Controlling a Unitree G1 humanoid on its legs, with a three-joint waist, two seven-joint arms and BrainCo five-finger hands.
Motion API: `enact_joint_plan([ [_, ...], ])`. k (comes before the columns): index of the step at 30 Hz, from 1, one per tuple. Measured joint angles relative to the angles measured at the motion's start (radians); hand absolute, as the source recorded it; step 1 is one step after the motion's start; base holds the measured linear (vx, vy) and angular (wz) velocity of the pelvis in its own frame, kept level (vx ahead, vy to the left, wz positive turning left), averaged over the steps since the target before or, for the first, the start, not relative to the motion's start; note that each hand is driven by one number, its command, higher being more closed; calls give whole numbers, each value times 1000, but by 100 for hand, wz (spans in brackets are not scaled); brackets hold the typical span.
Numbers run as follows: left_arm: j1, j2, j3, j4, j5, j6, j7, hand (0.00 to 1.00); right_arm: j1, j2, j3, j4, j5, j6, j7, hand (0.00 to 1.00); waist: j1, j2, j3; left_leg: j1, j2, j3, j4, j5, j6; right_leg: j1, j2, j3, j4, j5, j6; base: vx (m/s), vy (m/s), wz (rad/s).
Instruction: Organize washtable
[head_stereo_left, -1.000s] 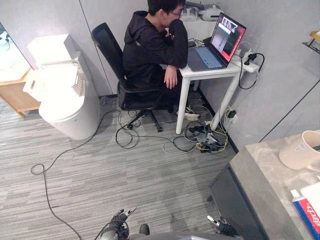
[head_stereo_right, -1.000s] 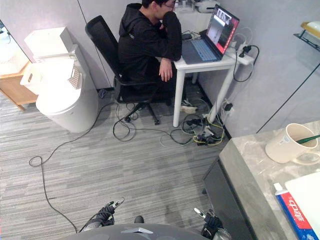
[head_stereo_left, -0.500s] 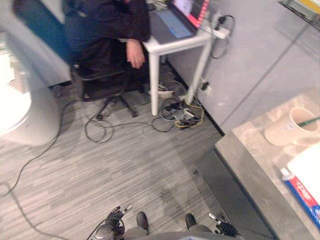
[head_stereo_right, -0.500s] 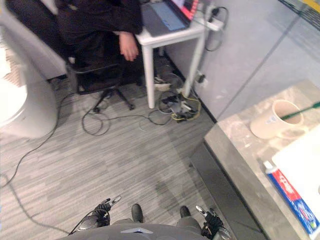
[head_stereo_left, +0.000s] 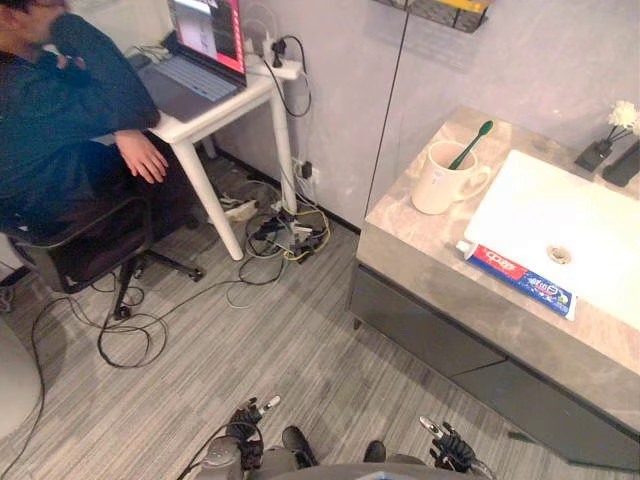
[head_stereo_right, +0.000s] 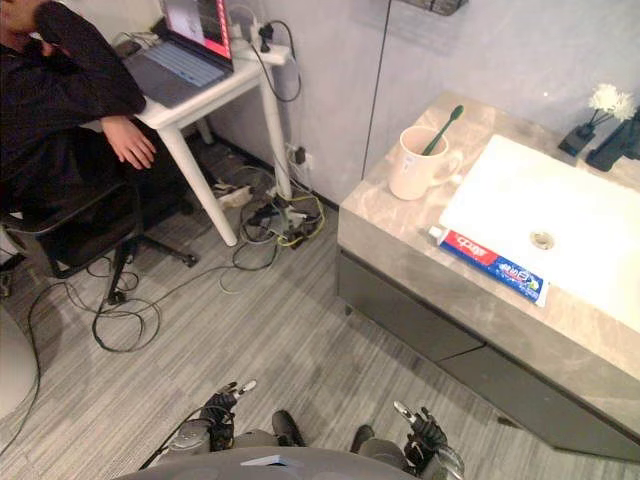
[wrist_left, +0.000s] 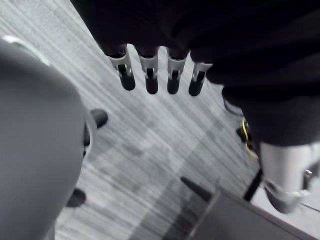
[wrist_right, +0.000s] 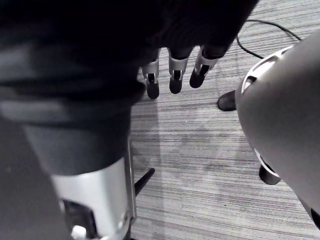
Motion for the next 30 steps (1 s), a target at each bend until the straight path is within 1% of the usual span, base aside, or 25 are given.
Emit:
enact_joint_plan([
  [1,0,1,0,1,0,0,0,0,0,-2,9,0,0,0,0,0,2,2,0,-10,23,-3,44,-17,-4,6,11,0,1,-3,-4,-157,-262,2],
  [2,3,6,4,3,1,0,0,0,-4,-2,22,0,1,-2,0,0,5,13,8,-49,88,-31,192,-49,-11,31,38,1,1,-10,-19,-122,-225,-5],
  [3,5,10,6,5,1,1,-1,0,-6,-5,22,0,1,-3,-1,0,6,20,14,-70,114,-51,265,-54,-15,41,48,3,2,-11,-24,-133,-233,-9],
  [4,5,12,15,1,-1,0,-3,0,-6,-10,23,-1,1,-4,-1,0,6,25,16,-103,148,-92,362,-54,-15,52,60,11,9,-11,-27,-103,-206,-30],
  [5,9,8,32,-3,-1,-1,-2,0,-5,-14,23,0,1,-4,-1,0,16,50,22,-133,162,-187,450,-54,-15,58,76,40,31,-15,-43,-105,-225,-67],
  [6,11,-8,65,-2,-1,0,-3,0,-8,-26,23,0,1,-4,-1,0,32,53,31,-142,128,-328,468,-74,-34,67,78,80,56,-21,-49,-80,-186,-87],
  [7,17,-17,81,-3,-1,1,-3,0,-10,-31,23,1,1,-3,-2,0,38,61,30,-127,87,-420,442,-92,-55,68,76,104,63,-23,-52,-89,-106,-107],
  [8,33,-25,96,-14,-1,1,-4,0,-12,-34,23,1,0,-3,-2,0,43,70,34,-94,25,-537,373,-111,-84,66,73,148,75,-27,-58,-169,16,-132],
  [9,52,-25,103,-22,4,1,-4,0,-14,-40,24,0,-5,-7,1,0,40,81,34,-59,-55,-714,249,-115,-93,55,73,208,85,-30,-52,-140,97,-130],
  [10,57,-24,105,-22,7,1,-4,0,-13,-42,27,-2,-16,-7,3,0,37,85,33,-56,-74,-770,211,-115,-94,41,76,230,88,-32,-48,-80,181,-122],
  [11,64,-23,121,-21,11,1,-4,0,-12,-44,31,-2,-39,-8,5,0,35,87,32,-57,-98,-825,197,-95,-121,28,79,266,89,-32,-48,102,190,-101],
  [12,75,-17,132,-14,13,2,-4,0,0,-45,55,-1,-45,-9,7,0,34,91,24,-33,-122,-833,182,-104,-115,29,82,329,68,-30,-45,137,208,-120],
  [13,84,-17,132,-8,14,1,-4,0,3,-53,73,13,-73,-6,10,0,37,85,24,-22,-142,-827,169,-121,-101,27,81,394,60,-24,-35,155,179,-105],
  [14,88,-14,132,2,14,2,-4,0,-1,-54,75,22,-77,-6,10,0,35,77,19,-19,-142,-805,169,-124,-97,26,79,416,54,-21,-31,164,191,-95],
  [15,101,-5,130,21,14,7,-4,0,-1,-53,75,32,-95,-1,10,0,31,69,10,-7,-147,-767,162,-130,-85,25,68,451,41,-9,-13,190,183,-76],
  [16,112,2,129,33,25,12,-6,0,9,-48,68,33,-110,0,11,0,26,65,-4,9,-158,-745,146,-136,-75,27,52,470,25,-5,-6,220,156,-66],
  [19,130,23,107,55,74,16,-10,0,27,-44,52,51,-115,3,13,0,36,50,-46,53,-175,-661,77,-144,-53,23,25,538,-3,4,11,238,105,-69],
  [20,132,24,99,55,79,16,-9,0,27,-43,43,60,-116,3,14,0,33,51,-54,55,-178,-648,64,-142,-47,15,20,547,-4,4,12,255,89,-62],
  [21,128,31,81,55,87,17,-8,0,28,-41,4,67,-126,15,19,0,31,51,-74,56,-189,-630,38,-140,-40,-5,6,562,-6,9,34,286,64,-37],
  [22,116,31,71,55,88,17,-7,0,28,-41,-28,67,-148,20,19,0,27,48,-79,67,-194,-625,28,-139,-29,-4,0,564,-10,12,39,295,51,-27],
  [25,72,33,48,51,79,16,-3,0,39,-40,-76,67,-157,31,20,0,30,49,-80,88,-200,-608,5,-130,-10,-3,-9,564,-20,9,44,285,12,-17],
  [27,51,29,46,51,71,15,-2,0,32,-41,-120,67,-156,43,20,0,28,59,-67,118,-202,-589,30,-129,-11,-11,-6,580,63,-4,45,285,6,-45],
  [28,42,28,45,50,69,14,-2,0,26,-40,-137,67,-156,43,20,0,30,58,-52,106,-207,-576,90,-128,-12,-28,-8,589,124,-11,45,165,60,-53],
  [29,24,25,42,50,69,6,-2,0,3,-33,-159,68,-155,43,19,0,25,36,-10,62,-226,-571,189,-143,0,-72,-22,596,270,-20,41,-57,-47,-47],
  [30,31,25,25,34,65,-3,-1,0,13,-35,-176,61,-153,39,19,0,12,54,-13,101,-211,-595,3,-78,0,-136,-7,565,406,-27,39,-116,-74,-40],
])
